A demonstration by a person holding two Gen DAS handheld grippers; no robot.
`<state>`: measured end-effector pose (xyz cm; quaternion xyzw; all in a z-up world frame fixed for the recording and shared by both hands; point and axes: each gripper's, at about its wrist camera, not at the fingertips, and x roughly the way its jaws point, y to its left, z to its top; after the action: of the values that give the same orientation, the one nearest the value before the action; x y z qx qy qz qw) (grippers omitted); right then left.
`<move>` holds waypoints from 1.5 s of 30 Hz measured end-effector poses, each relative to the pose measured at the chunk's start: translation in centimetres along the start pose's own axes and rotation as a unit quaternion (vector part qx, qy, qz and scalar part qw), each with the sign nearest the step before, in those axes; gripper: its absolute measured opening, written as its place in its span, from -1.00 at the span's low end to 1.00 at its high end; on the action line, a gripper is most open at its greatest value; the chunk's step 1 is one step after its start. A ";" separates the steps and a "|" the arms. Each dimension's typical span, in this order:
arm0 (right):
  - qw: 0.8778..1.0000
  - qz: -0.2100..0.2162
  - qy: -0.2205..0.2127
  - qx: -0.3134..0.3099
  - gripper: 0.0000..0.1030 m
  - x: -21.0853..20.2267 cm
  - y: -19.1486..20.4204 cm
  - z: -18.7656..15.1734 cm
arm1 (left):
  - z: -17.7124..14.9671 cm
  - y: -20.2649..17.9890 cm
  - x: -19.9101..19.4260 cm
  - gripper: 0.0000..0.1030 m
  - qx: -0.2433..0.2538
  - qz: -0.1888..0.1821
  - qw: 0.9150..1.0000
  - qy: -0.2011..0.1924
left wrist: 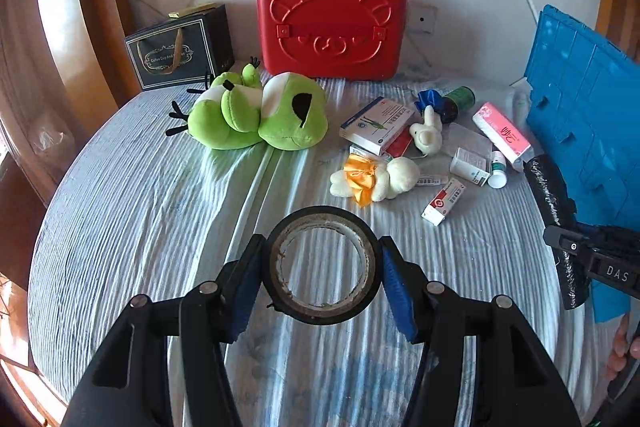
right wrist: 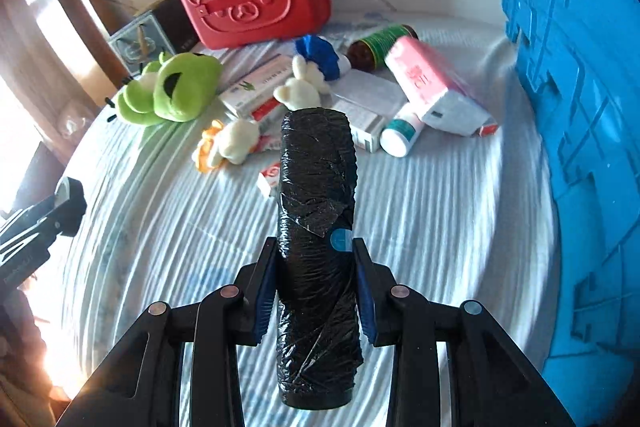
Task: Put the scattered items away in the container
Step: 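Lift and carry the tape roll and umbrella over the crate with both tools, then lower the tape roll and umbrella into the crate and open both tools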
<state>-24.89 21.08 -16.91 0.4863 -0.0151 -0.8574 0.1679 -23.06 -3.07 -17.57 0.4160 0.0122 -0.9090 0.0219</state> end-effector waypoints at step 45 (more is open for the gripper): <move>0.934 -0.195 -0.292 0.070 -0.34 -38.0 -15.1 -3.6 | 5.9 -30.5 -22.1 0.07 0.136 -0.215 0.946 -0.200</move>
<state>-8.08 47.27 9.80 0.2179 -0.0283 -0.9744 -0.0484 -14.62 27.82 3.10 0.2123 -0.0273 -0.9497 -0.2285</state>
